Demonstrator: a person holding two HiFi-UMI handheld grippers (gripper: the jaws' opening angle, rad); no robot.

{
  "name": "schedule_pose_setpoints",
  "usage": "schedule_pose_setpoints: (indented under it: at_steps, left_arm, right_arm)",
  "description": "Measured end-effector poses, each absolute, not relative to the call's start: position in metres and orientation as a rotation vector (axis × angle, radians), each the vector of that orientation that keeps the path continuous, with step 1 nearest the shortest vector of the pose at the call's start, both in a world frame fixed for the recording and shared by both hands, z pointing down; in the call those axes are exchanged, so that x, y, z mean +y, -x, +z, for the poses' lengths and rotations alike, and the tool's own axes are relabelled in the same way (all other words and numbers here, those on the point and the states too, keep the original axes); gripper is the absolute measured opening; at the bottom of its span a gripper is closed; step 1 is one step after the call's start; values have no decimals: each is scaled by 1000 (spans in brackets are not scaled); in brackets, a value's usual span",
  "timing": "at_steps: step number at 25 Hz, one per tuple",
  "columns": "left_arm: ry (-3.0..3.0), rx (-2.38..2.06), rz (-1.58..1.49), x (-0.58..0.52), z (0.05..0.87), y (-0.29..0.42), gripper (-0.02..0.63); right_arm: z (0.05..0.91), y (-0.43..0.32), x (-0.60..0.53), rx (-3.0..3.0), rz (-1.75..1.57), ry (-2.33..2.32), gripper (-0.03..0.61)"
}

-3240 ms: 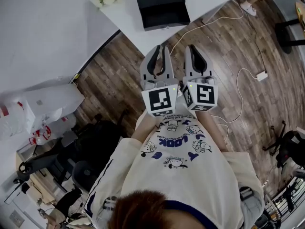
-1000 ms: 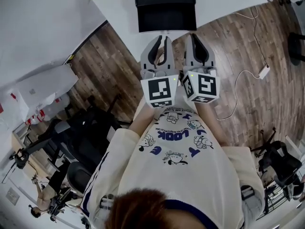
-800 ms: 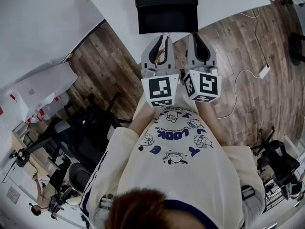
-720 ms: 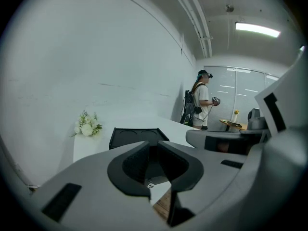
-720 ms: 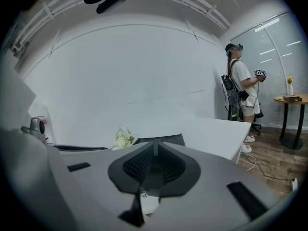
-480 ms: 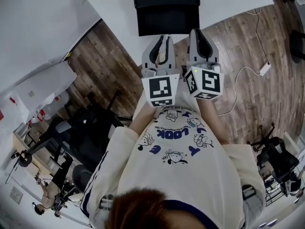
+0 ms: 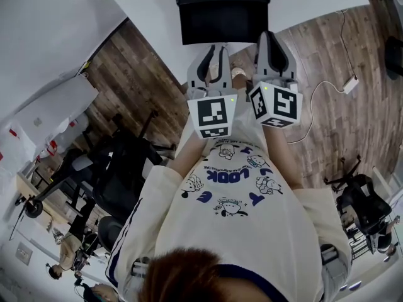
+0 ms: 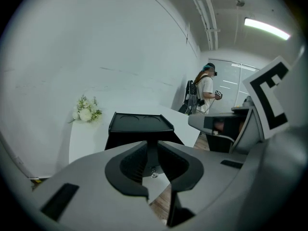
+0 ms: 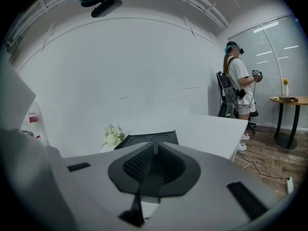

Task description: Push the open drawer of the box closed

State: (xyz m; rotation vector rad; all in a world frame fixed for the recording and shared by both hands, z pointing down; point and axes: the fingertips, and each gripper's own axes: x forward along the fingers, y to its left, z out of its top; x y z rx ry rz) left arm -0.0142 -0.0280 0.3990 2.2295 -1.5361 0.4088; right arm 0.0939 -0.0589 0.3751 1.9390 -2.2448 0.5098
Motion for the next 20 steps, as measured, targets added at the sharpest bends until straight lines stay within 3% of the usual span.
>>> schedule_pose_setpoints:
  at_steps: [9,20]
  left_arm:
    - [-2159,-1522,471,-27,425,13,66]
    - [-2108,-1440,533,-21,466,-3,137]
  right_arm:
    - [385,-99,-70,-2231,522,-1912,44]
    - [401,-99,-67,-2232,543,-1859,44]
